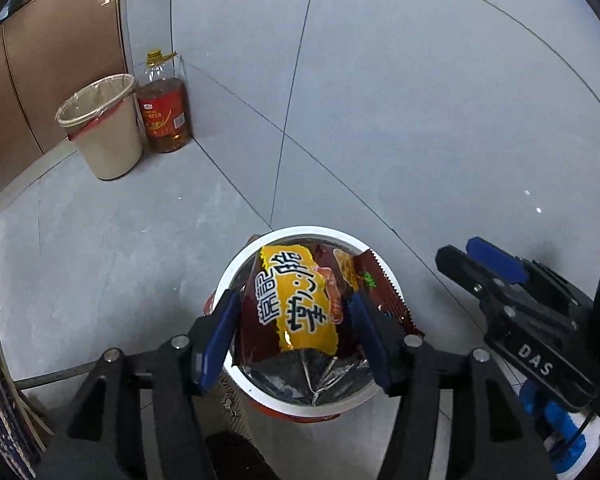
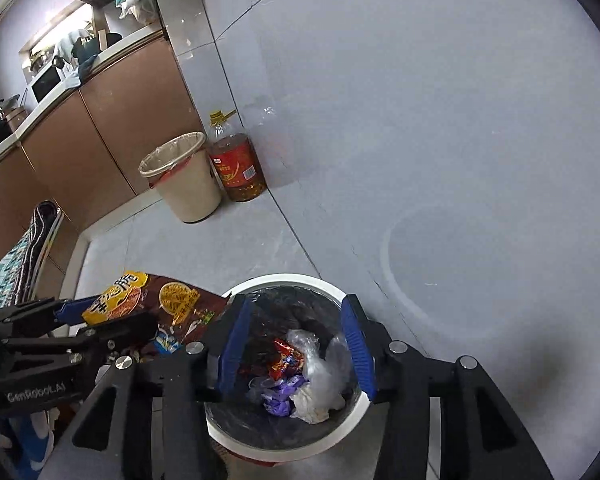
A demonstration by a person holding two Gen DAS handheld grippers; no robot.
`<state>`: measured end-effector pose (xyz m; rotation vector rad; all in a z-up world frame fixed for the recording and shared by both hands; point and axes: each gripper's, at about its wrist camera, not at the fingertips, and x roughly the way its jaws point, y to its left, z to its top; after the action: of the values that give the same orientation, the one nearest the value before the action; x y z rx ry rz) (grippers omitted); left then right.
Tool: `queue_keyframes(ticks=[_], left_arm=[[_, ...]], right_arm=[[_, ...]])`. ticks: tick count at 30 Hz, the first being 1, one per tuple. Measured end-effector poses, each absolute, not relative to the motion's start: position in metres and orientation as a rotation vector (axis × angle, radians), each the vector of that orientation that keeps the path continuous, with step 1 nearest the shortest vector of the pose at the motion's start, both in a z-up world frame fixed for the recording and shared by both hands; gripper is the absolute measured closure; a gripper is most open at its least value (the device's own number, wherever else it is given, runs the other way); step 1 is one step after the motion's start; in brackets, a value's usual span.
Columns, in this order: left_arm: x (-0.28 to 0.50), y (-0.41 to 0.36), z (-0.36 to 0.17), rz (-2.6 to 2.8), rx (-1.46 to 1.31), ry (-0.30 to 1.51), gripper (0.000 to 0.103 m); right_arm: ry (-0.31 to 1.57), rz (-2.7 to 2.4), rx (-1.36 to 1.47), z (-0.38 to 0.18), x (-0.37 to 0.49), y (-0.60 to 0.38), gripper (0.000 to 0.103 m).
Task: Collect trash
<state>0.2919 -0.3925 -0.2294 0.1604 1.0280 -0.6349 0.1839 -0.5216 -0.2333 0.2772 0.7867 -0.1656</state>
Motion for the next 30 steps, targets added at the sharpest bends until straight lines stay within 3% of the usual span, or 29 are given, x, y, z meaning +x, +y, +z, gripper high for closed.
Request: queue_keyframes(ticks=[14,30], left_arm=[[0.281,-0.386,-0.211,-0.641,0.137,0.997,0.042],[0.201,-0.299,-0.119,-0.573,0.064,0.708,0.042]], right_arm=[[0.746,-0.213,0.255,-0.207,0.15,-0.516,0.055],[0.662,-0.205,0.215,-0.161,0.099,-0.46,0.041]])
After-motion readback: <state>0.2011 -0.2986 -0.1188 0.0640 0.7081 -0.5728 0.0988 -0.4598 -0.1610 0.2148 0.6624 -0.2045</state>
